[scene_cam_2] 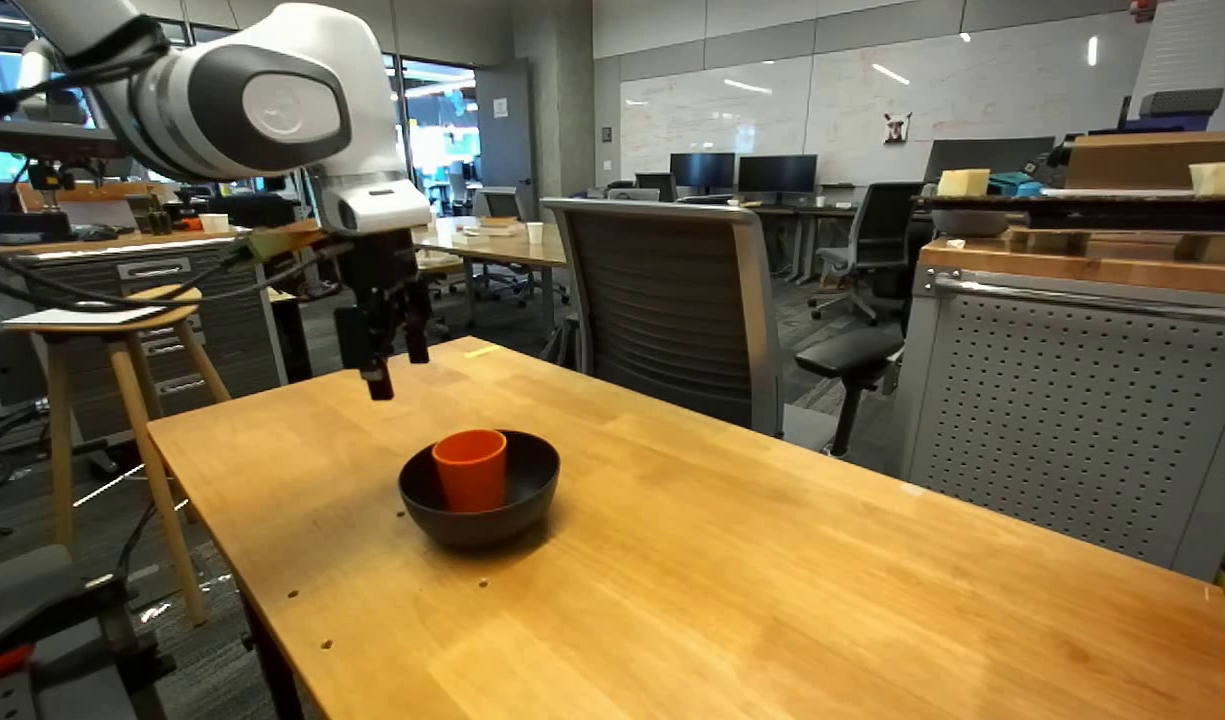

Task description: Put the orange cup into the black bowl

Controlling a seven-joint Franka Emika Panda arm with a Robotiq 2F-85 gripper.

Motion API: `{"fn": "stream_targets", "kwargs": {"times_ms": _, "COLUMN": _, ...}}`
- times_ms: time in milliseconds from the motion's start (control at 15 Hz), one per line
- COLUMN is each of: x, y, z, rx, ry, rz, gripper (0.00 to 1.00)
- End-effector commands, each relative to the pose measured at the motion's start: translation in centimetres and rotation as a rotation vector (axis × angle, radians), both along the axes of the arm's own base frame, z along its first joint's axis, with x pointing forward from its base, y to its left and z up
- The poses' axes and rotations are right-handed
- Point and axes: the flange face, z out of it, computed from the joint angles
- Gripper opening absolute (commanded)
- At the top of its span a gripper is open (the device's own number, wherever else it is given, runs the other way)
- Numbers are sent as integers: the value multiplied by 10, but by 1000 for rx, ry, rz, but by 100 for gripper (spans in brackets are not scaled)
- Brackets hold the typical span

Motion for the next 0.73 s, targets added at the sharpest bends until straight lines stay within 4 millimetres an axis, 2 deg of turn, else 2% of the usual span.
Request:
{"fn": "stream_targets", "kwargs": {"times_ms": 0, "x": -42, "y": 12, "z": 47, "rx": -30, "ry": 8, "rz": 69, "gripper": 100}}
{"fn": "stream_targets", "kwargs": {"times_ms": 267, "x": -75, "y": 53, "z": 80, "rx": 77, "ry": 151, "rz": 286, "gripper": 100}}
{"fn": "stream_targets", "kwargs": {"times_ms": 400, "x": -87, "y": 72, "z": 90, "rx": 122, "ry": 208, "rz": 380, "gripper": 100}}
{"fn": "stream_targets", "kwargs": {"times_ms": 467, "x": -75, "y": 60, "z": 75, "rx": 78, "ry": 182, "rz": 297, "gripper": 100}}
{"fn": "stream_targets", "kwargs": {"times_ms": 667, "x": -86, "y": 72, "z": 83, "rx": 95, "ry": 204, "rz": 357, "gripper": 100}}
